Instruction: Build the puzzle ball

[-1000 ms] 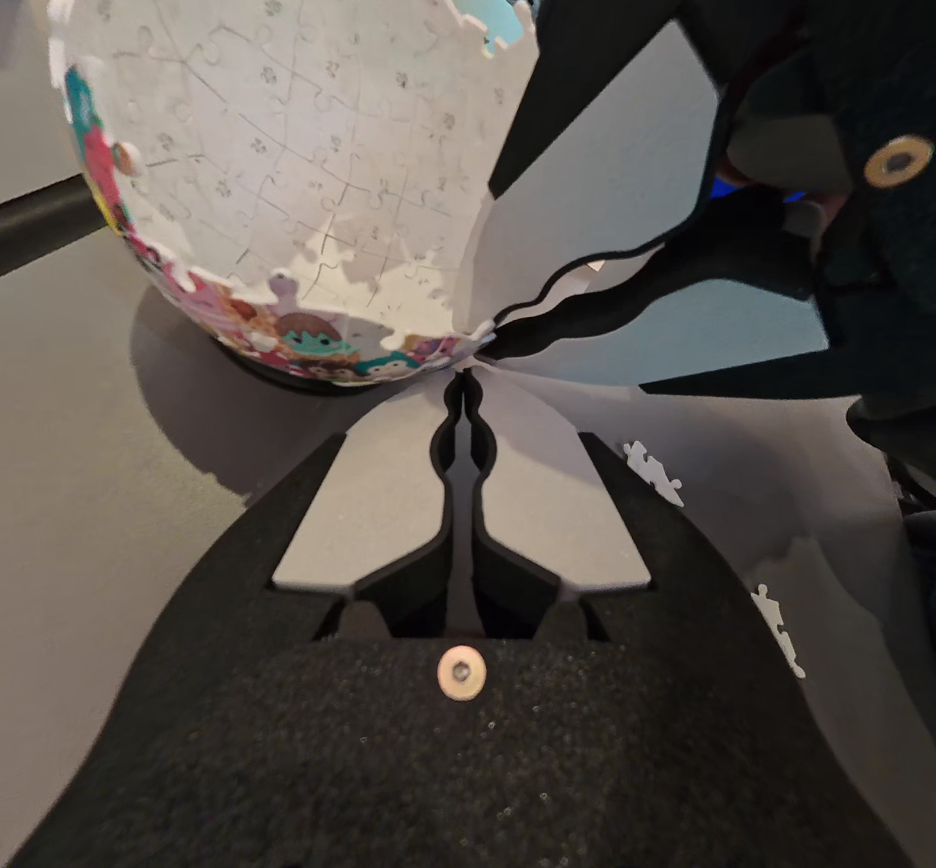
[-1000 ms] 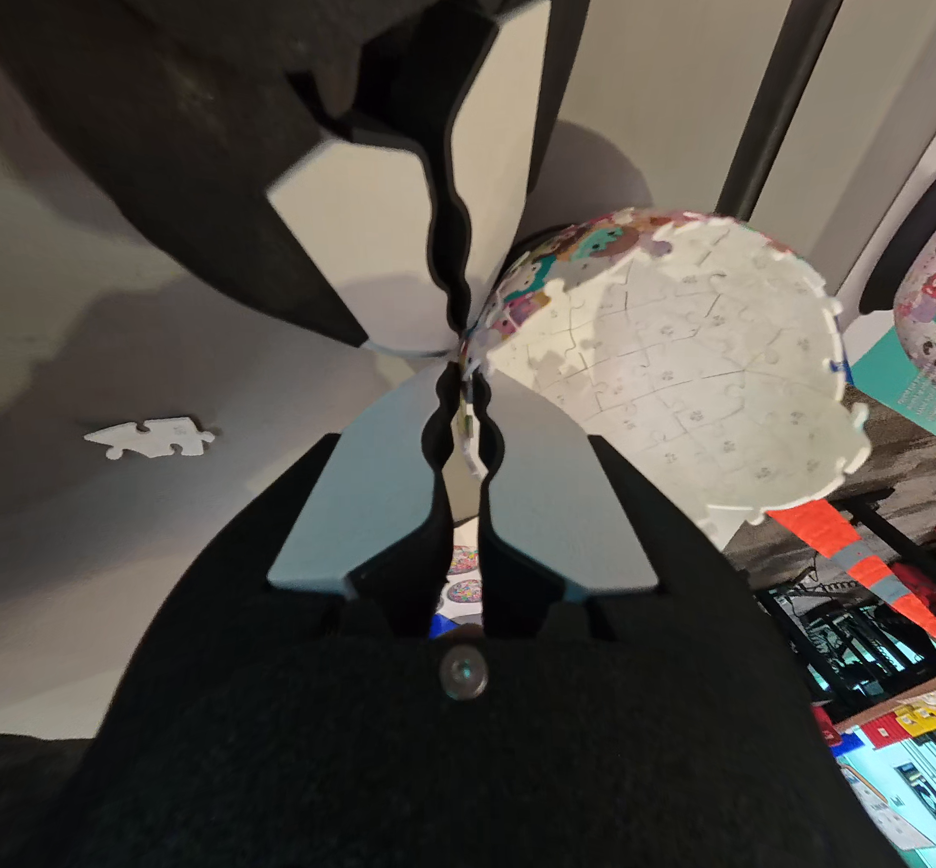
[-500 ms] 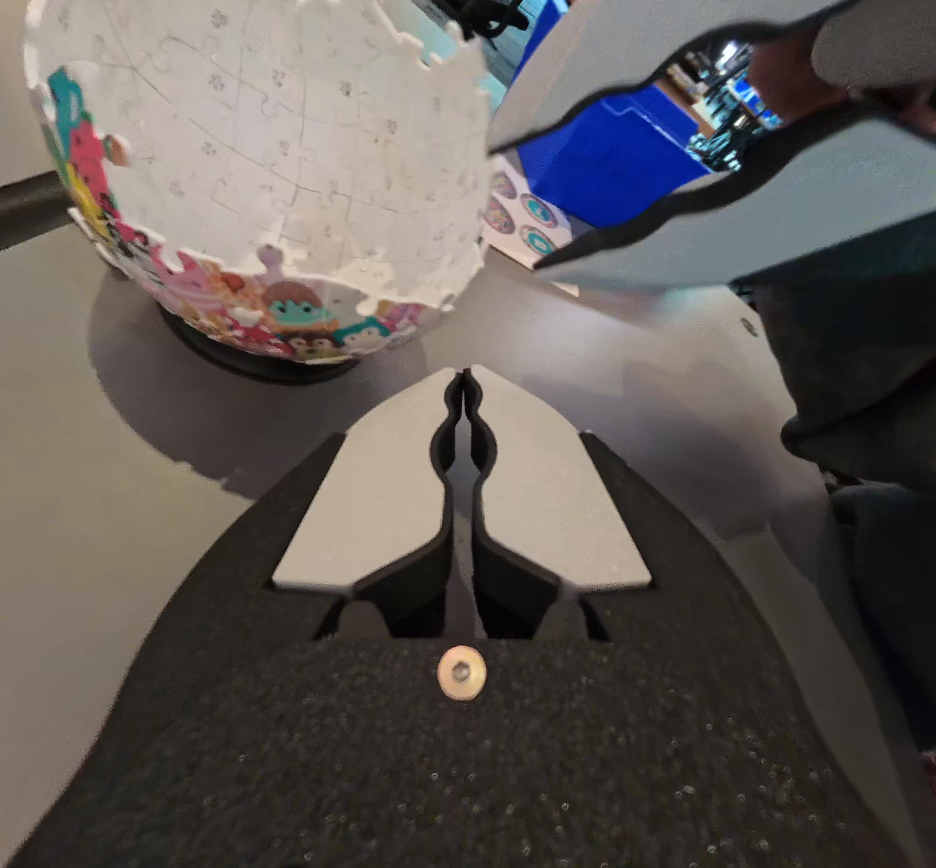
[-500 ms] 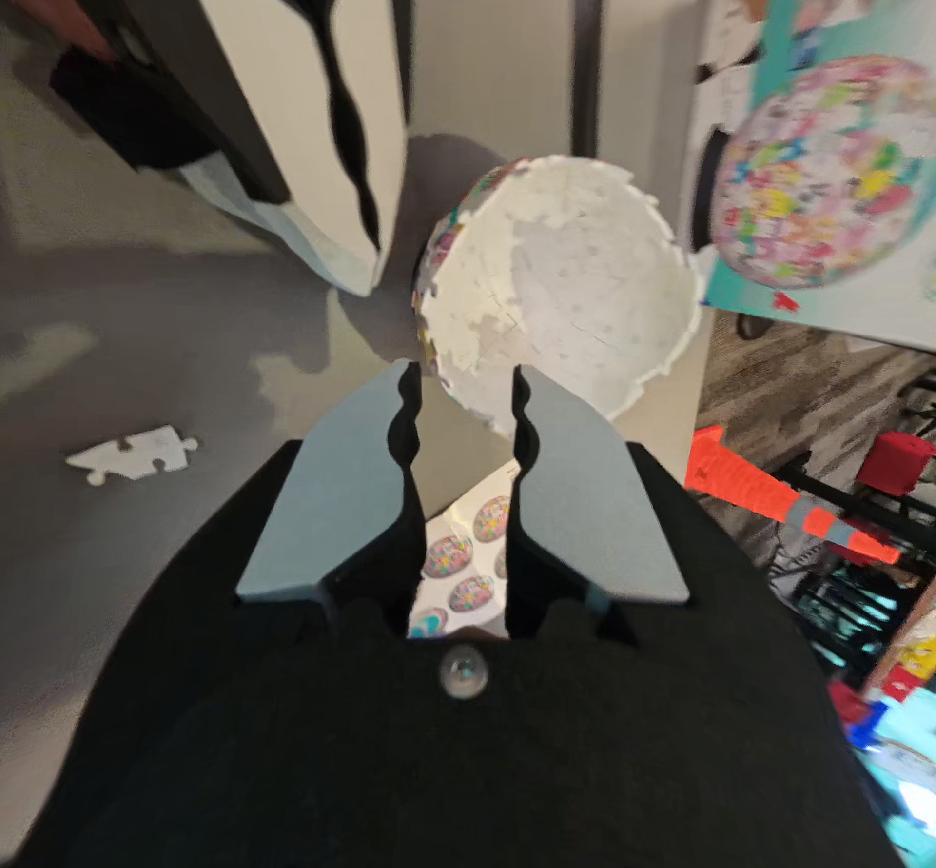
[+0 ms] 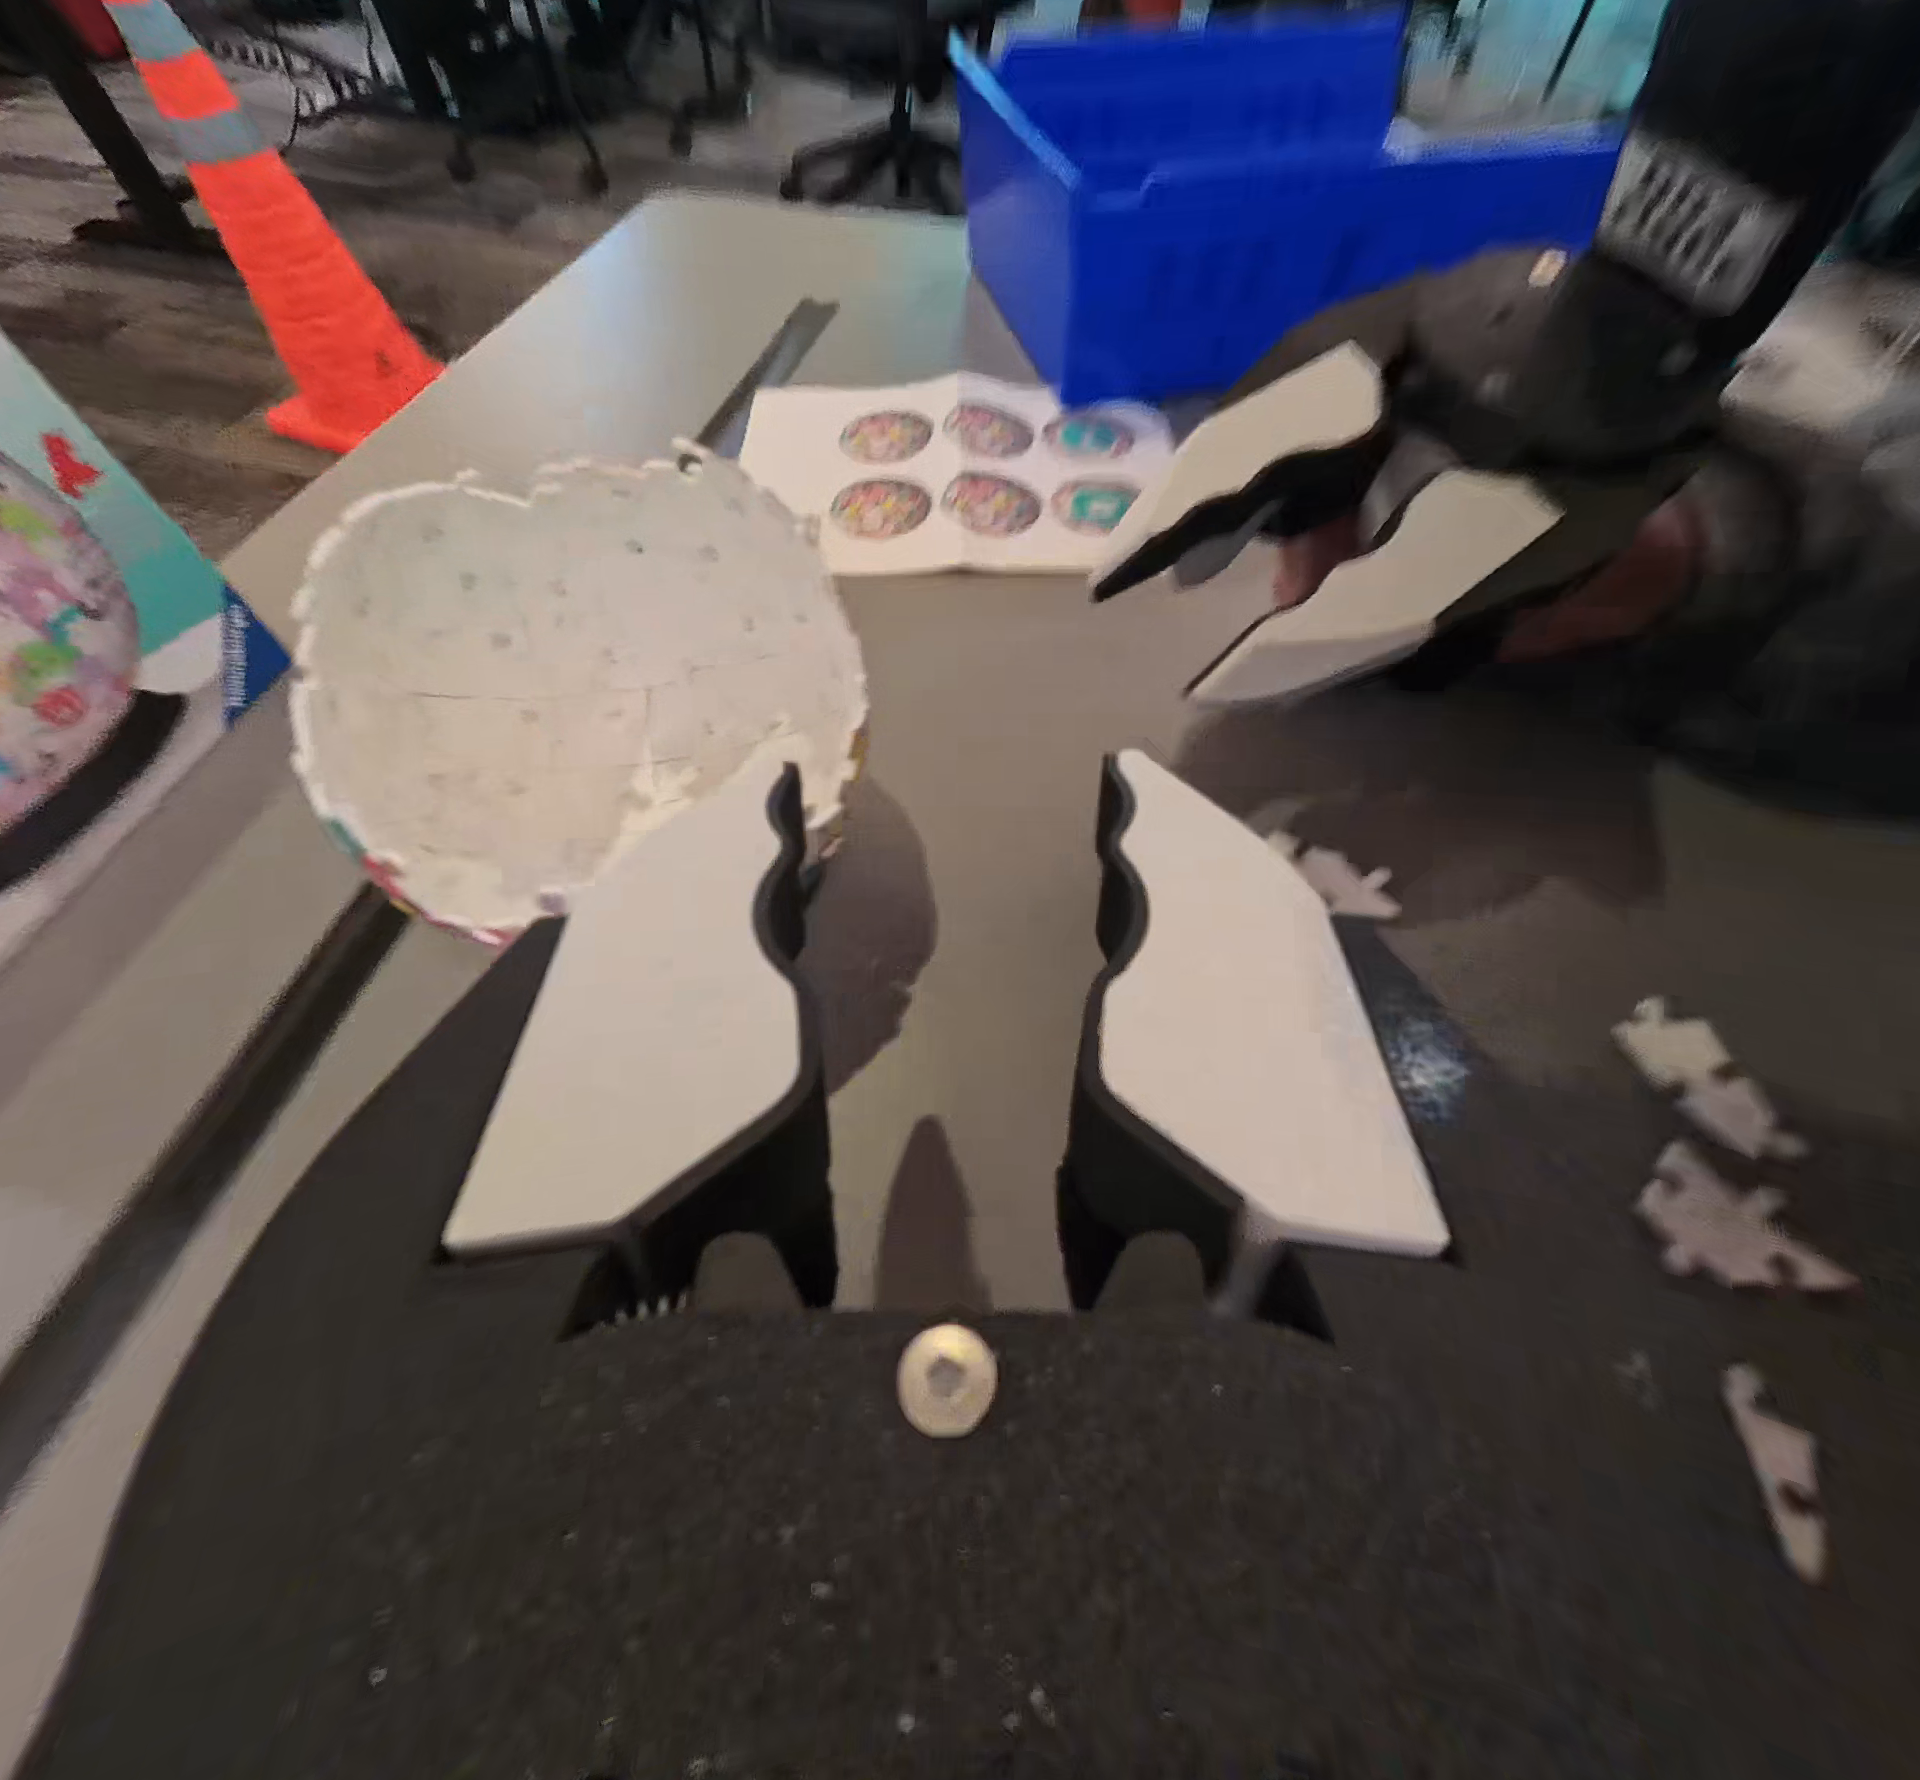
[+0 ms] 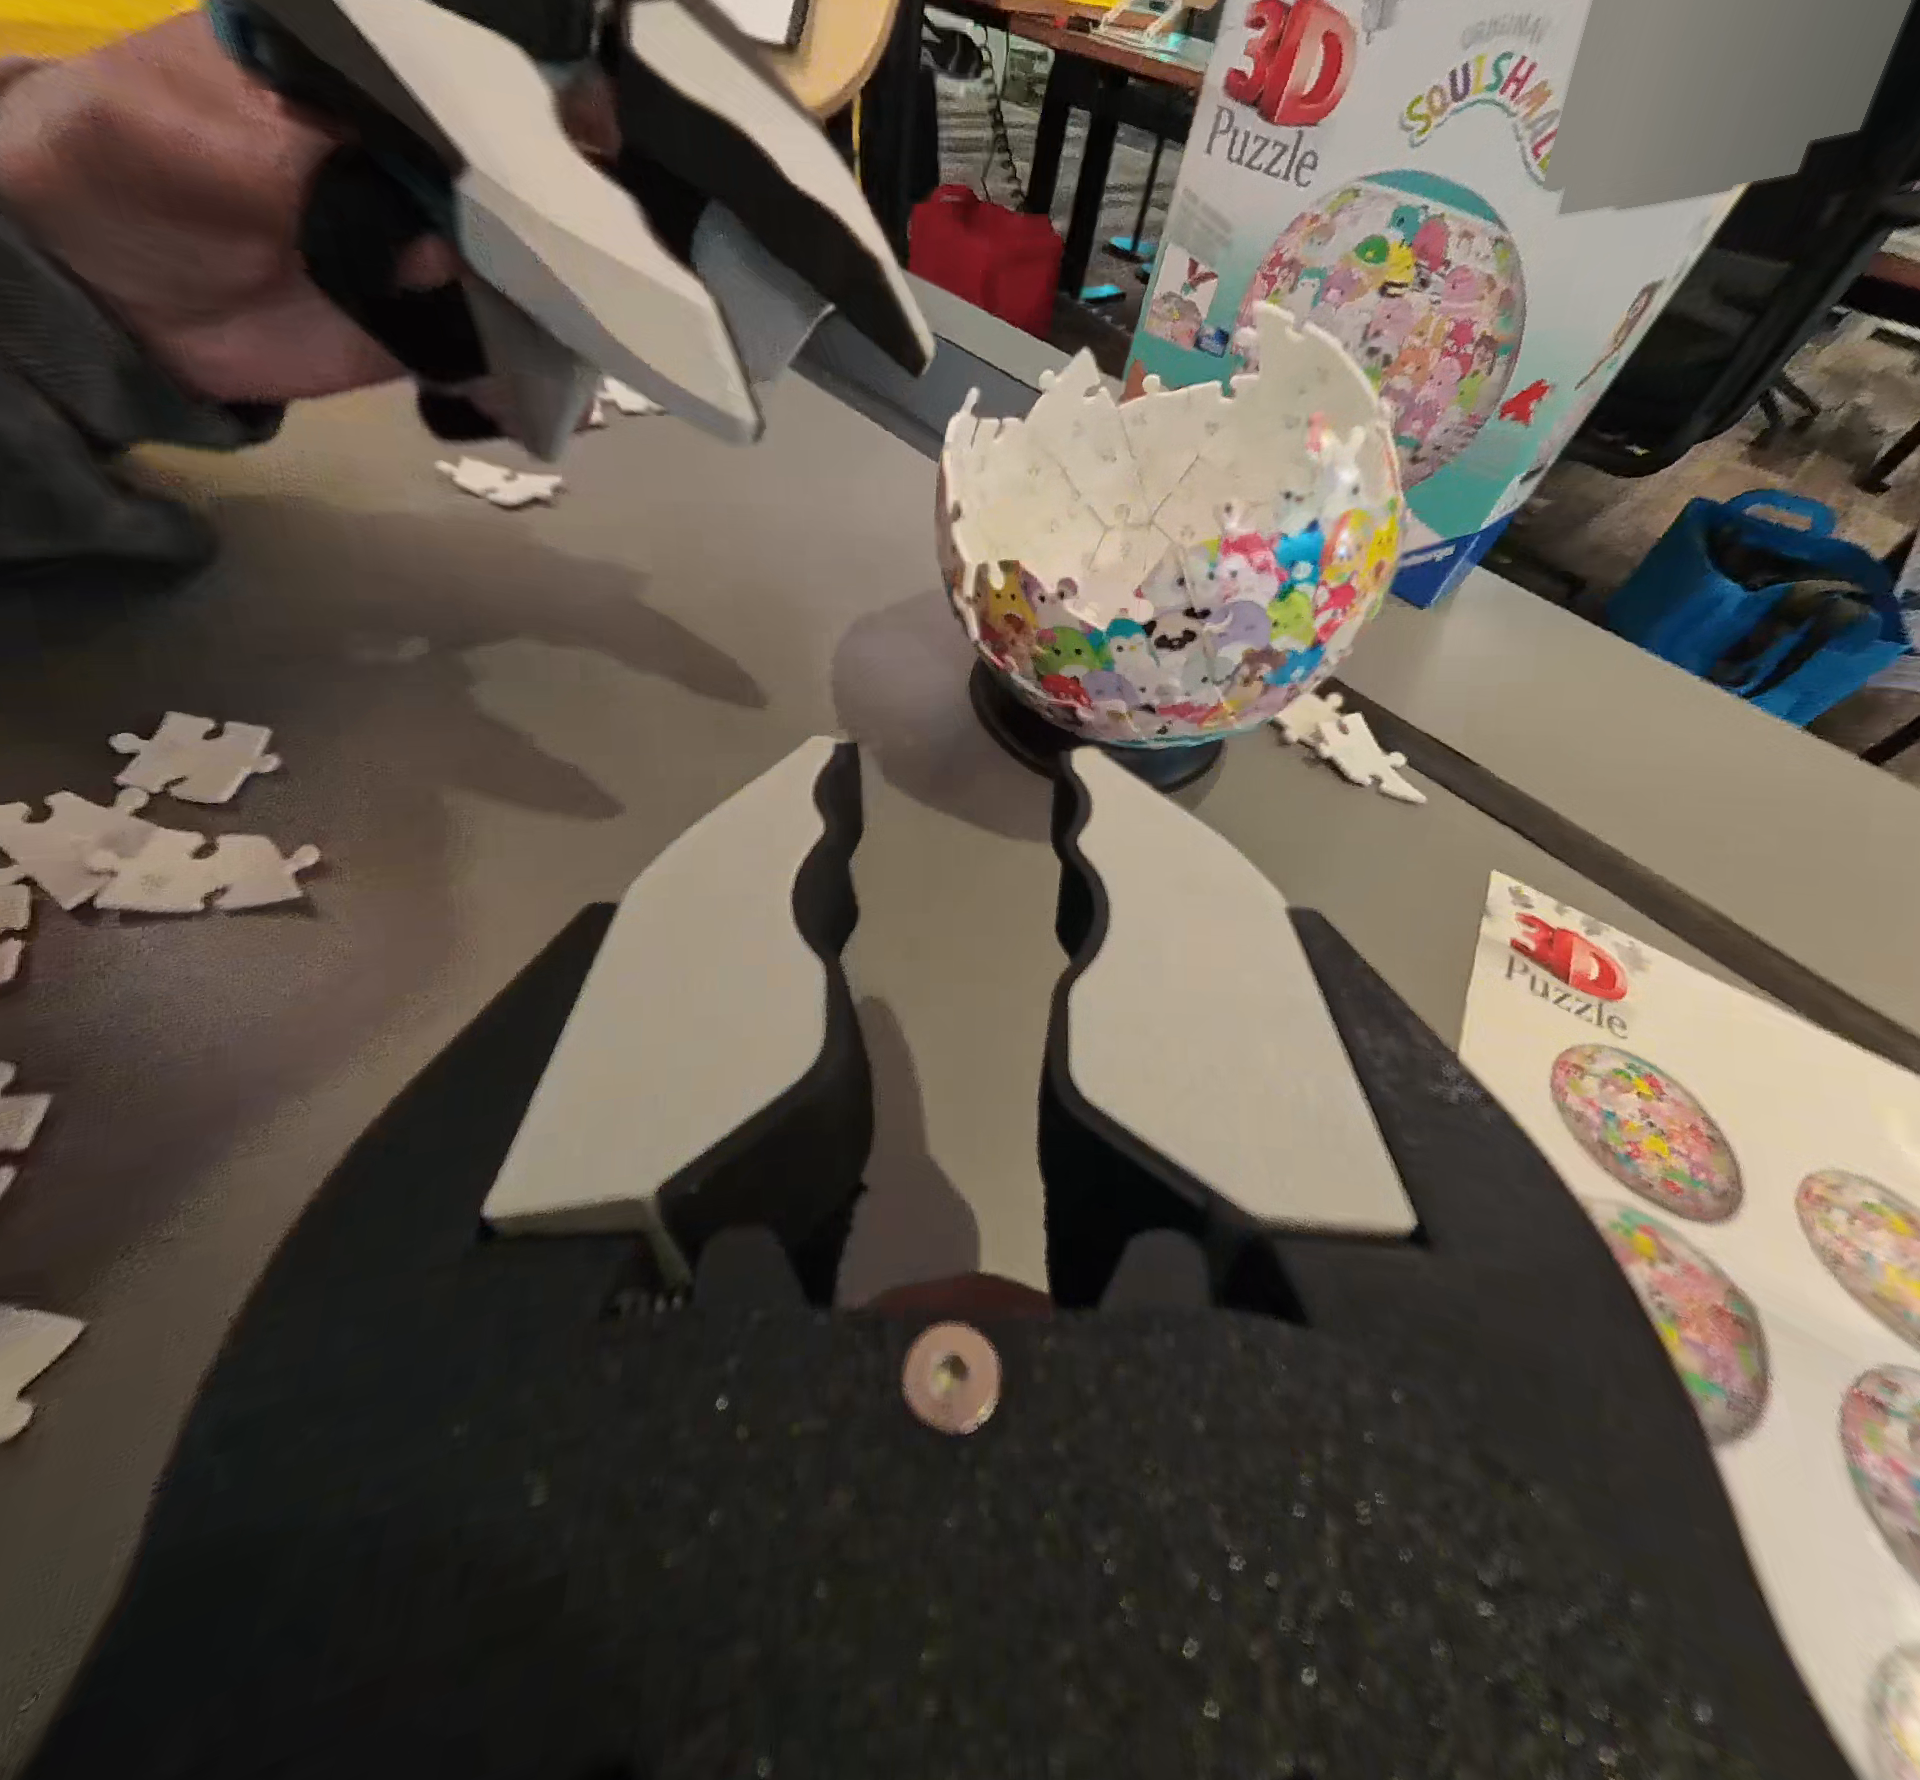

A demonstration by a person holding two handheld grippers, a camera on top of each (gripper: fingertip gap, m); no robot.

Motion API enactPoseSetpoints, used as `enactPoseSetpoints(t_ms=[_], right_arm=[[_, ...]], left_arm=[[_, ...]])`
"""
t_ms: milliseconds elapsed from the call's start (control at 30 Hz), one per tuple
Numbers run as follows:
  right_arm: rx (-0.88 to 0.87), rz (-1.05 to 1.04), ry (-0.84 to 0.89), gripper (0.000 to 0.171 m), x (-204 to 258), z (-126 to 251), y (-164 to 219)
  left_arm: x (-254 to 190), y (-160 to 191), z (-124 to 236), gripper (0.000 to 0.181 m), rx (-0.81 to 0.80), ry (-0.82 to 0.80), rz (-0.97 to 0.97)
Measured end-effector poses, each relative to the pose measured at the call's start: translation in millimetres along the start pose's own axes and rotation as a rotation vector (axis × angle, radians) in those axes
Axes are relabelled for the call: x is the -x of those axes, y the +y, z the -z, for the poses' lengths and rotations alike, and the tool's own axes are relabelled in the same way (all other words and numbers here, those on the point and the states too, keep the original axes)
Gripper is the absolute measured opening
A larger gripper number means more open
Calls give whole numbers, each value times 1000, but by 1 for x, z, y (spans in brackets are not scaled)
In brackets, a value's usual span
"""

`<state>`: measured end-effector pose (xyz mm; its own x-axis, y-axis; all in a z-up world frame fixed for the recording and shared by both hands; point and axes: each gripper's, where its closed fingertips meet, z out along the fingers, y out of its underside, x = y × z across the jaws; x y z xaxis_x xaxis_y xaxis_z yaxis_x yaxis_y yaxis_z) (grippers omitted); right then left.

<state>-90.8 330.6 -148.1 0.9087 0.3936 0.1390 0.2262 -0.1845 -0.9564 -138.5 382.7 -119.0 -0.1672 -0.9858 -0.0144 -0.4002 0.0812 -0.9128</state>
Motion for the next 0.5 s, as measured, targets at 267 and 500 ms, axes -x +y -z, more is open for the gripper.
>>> enactPoseSetpoints(t_ms=[267, 500], right_arm=[[-59, -184, -79, 36, -11, 8, -1], [-109, -250, -119, 36, -14, 14, -5]], left_arm=[[27, 26, -28, 37, 501, 23, -228], [39, 47, -41, 24, 738, -89, -468]])
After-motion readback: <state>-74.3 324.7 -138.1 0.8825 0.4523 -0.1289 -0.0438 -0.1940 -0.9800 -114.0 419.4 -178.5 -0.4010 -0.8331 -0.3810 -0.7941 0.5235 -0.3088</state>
